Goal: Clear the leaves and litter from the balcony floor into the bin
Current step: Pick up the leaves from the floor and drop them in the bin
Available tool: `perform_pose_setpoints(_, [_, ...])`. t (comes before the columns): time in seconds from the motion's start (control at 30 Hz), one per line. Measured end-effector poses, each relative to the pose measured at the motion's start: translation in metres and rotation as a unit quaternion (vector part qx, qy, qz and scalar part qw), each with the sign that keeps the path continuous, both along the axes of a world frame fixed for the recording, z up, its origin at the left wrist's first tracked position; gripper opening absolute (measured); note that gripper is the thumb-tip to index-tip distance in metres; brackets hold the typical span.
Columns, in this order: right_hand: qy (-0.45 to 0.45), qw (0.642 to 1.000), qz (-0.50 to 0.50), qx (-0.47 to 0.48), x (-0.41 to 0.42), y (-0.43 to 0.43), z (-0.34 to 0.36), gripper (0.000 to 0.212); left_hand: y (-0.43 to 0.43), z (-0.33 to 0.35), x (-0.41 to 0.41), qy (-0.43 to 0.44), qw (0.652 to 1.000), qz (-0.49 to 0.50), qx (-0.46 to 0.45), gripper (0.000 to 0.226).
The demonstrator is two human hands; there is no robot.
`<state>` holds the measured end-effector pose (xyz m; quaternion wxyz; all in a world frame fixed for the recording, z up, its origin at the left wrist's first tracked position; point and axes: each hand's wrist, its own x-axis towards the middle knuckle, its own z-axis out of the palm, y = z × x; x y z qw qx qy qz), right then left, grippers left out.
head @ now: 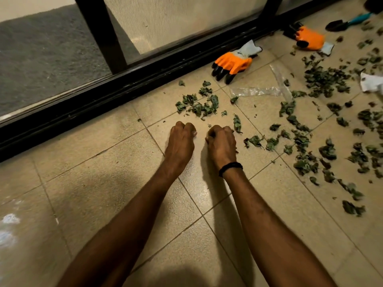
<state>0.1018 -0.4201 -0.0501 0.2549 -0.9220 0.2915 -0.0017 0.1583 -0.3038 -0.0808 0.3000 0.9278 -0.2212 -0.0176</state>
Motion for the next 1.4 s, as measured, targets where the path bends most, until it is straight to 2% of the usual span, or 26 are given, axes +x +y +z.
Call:
perform_pose_setpoints(0.07, [-0.028,0.999,-0.018,0.013,0.000,0.004,0.002,0.012,0.005,0.011,0.005,0.115,0.987,0.057,-0.095,0.016])
perform_pose_setpoints(0.1, [-0.043,0.998,-0.031,0.027,-0.001,0.003,0.003,0.009,0.008,0.019,0.007,0.209,0.958,0.091,-0.173,0.018])
perform_pose_setpoints(0.13, [-0.060,0.996,-0.047,0.041,-0.002,0.001,0.005,0.008,0.011,0.028,0.008,0.317,0.900,0.127,-0.271,0.019])
perform_pose_setpoints(0.17, [-0.072,0.994,-0.066,0.046,-0.004,-0.003,0.009,0.011,0.015,0.037,0.009,0.422,0.809,0.163,-0.374,0.018])
perform_pose_setpoints(0.2, [-0.080,0.992,-0.085,0.039,-0.007,-0.009,0.012,0.015,0.020,0.045,0.011,0.507,0.698,0.184,-0.471,0.018])
perform_pose_setpoints(0.23, [-0.074,0.992,-0.102,0.026,-0.011,-0.016,0.014,0.020,0.026,0.052,0.012,0.562,0.592,0.188,-0.547,0.020])
perform_pose_setpoints(0.27, [-0.060,0.992,-0.113,0.009,-0.015,-0.025,0.015,0.023,0.032,0.055,0.013,0.590,0.511,0.182,-0.599,0.023])
perform_pose_setpoints(0.3, [-0.030,0.992,-0.121,-0.002,-0.019,-0.032,0.015,0.024,0.036,0.057,0.015,0.599,0.461,0.175,-0.631,0.023])
perform_pose_setpoints(0.33, [0.007,0.992,-0.125,-0.008,-0.024,-0.037,0.015,0.024,0.040,0.058,0.016,0.597,0.440,0.175,-0.647,0.022])
perform_pose_setpoints(0.43, [0.062,0.992,-0.108,-0.014,-0.033,-0.038,0.006,0.018,0.042,0.061,0.015,0.572,0.459,0.198,-0.650,0.022])
perform_pose_setpoints(0.47, [0.058,0.994,-0.097,-0.016,-0.033,-0.035,0.003,0.015,0.042,0.062,0.014,0.559,0.485,0.208,-0.640,0.022])
perform_pose_setpoints(0.5, [0.046,0.995,-0.088,-0.016,-0.033,-0.031,0.002,0.014,0.040,0.060,0.015,0.539,0.531,0.221,-0.615,0.021])
perform_pose_setpoints(0.53, [0.029,0.996,-0.085,-0.012,-0.032,-0.027,0.003,0.013,0.038,0.058,0.015,0.509,0.600,0.232,-0.571,0.022])
perform_pose_setpoints(0.57, [0.010,0.996,-0.086,0.000,-0.030,-0.024,0.005,0.011,0.035,0.055,0.016,0.463,0.691,0.237,-0.501,0.026])
perform_pose_setpoints(0.63, [-0.038,0.994,-0.100,0.009,-0.025,-0.022,0.009,0.010,0.032,0.043,0.015,0.302,0.882,0.198,-0.302,0.038])
perform_pose_setpoints(0.67, [-0.055,0.993,-0.106,0.004,-0.022,-0.023,0.012,0.013,0.031,0.035,0.011,0.208,0.947,0.151,-0.194,0.041])
perform_pose_setpoints(0.7, [-0.059,0.992,-0.108,-0.004,-0.019,-0.024,0.015,0.019,0.030,0.030,0.007,0.132,0.980,0.111,-0.101,0.042])
perform_pose_setpoints(0.8, [-0.042,0.994,-0.101,-0.004,-0.010,-0.029,0.015,0.037,0.023,0.019,-0.005,0.020,0.996,0.073,0.055,0.048])
perform_pose_setpoints(0.93, [-0.008,0.998,-0.062,-0.011,-0.002,-0.029,0.006,0.023,0.007,0.011,-0.010,-0.015,0.982,0.066,0.177,0.061])
perform_pose_setpoints(1.03, [-0.040,0.997,-0.063,0.010,-0.001,-0.026,0.009,0.014,0.000,0.009,-0.007,-0.041,0.980,0.051,0.188,0.041])
perform_pose_setpoints(1.13, [-0.087,0.990,-0.113,0.013,-0.004,-0.034,0.018,0.023,-0.001,0.008,-0.005,-0.017,0.995,0.029,0.097,0.027])
perform_pose_setpoints(1.23, [-0.093,0.983,-0.155,0.009,-0.002,-0.049,0.020,0.029,0.003,0.020,-0.001,0.130,0.984,0.063,-0.103,0.027])
perform_pose_setpoints(1.27, [-0.088,0.983,-0.158,0.011,0.000,-0.053,0.017,0.028,0.003,0.024,0.002,0.195,0.964,0.077,-0.164,0.025])
perform_pose_setpoints(1.33, [-0.069,0.986,-0.150,0.019,0.002,-0.056,0.010,0.027,-0.001,0.033,0.013,0.320,0.898,0.121,-0.278,0.020])
perform_pose_setpoints(1.37, [-0.062,0.988,-0.143,0.019,0.002,-0.055,0.007,0.025,-0.004,0.038,0.019,0.358,0.865,0.144,-0.321,0.027])
perform_pose_setpoints(1.4, [-0.057,0.989,-0.135,0.014,0.003,-0.055,0.004,0.022,-0.007,0.042,0.025,0.371,0.849,0.159,-0.342,0.033])
